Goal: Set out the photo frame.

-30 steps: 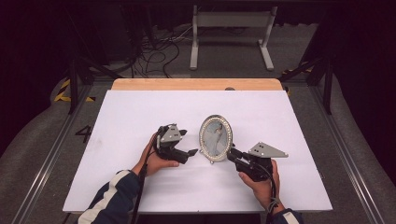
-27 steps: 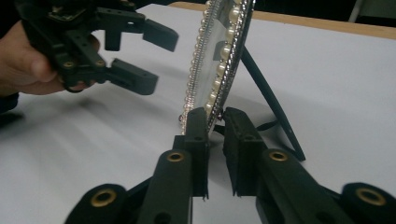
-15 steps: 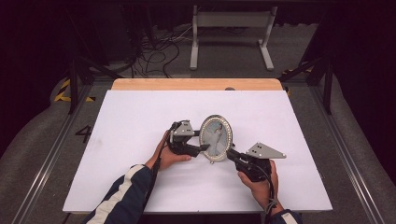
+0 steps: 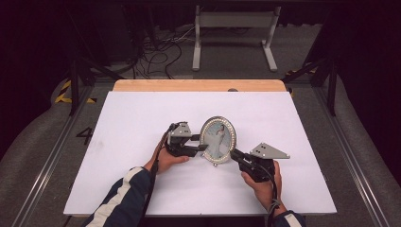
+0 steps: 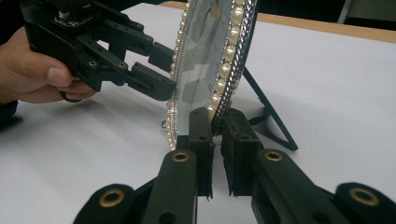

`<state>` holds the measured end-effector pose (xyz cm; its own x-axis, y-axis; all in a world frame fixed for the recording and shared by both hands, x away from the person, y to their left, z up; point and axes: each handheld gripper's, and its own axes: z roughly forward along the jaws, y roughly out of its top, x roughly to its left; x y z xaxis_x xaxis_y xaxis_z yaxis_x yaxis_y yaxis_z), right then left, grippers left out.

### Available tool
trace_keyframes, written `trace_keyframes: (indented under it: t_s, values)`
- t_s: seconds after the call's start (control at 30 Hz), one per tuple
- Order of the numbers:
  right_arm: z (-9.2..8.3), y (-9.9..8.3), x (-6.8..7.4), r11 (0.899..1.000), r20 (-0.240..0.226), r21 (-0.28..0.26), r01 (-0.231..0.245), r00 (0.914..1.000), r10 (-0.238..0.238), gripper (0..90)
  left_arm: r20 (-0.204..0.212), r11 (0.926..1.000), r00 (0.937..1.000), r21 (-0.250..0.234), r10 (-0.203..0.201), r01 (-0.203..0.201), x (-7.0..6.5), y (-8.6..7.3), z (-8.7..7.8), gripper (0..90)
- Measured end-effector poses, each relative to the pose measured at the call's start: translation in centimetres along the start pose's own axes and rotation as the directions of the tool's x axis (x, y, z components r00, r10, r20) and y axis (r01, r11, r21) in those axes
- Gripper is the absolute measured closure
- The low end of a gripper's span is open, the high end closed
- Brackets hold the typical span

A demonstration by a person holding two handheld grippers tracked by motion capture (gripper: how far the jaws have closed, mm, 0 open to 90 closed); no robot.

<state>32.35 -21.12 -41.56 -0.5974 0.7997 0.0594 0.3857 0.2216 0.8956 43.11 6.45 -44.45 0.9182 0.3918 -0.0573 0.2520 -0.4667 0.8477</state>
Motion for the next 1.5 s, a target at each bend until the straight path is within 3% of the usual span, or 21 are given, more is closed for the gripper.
trace_keyframes:
  t_s: [0.33, 0.67, 1.03, 1.27, 1.5]
  values:
    - [0.1, 0.1, -0.2, 1.000, 0.009, 0.005, 0.004, 1.0000, -0.004, 81.8, -0.008, 0.9999, 0.9999, 0.015, 0.006, -0.006, -0.3, -0.2, -0.3, 54.8]
    - [0.0, 0.1, 0.0, 1.000, 0.020, -0.004, 0.008, 0.9998, -0.008, 81.8, -0.048, 0.9995, 0.9989, -0.032, 0.000, -0.001, -0.5, 0.2, -0.2, 42.6]
    - [-0.3, 0.4, -0.1, 1.000, 0.036, -0.027, -0.004, 0.9993, 0.005, 83.9, -0.042, 0.9992, 0.9990, -0.036, -0.016, 0.015, -0.1, 0.2, -0.9, 63.6]
    - [-0.1, 0.4, -0.4, 1.000, 0.042, -0.025, -0.012, 0.9990, 0.013, 83.5, -0.048, 0.9994, 0.9983, -0.001, 0.034, -0.034, -0.4, 0.3, -1.2, 63.2]
    - [0.2, 0.4, -0.6, 0.999, 0.060, -0.029, -0.015, 0.9980, 0.017, 83.7, -0.052, 0.9989, 0.9976, 0.008, 0.046, -0.045, -0.8, 0.2, -1.8, 65.4]
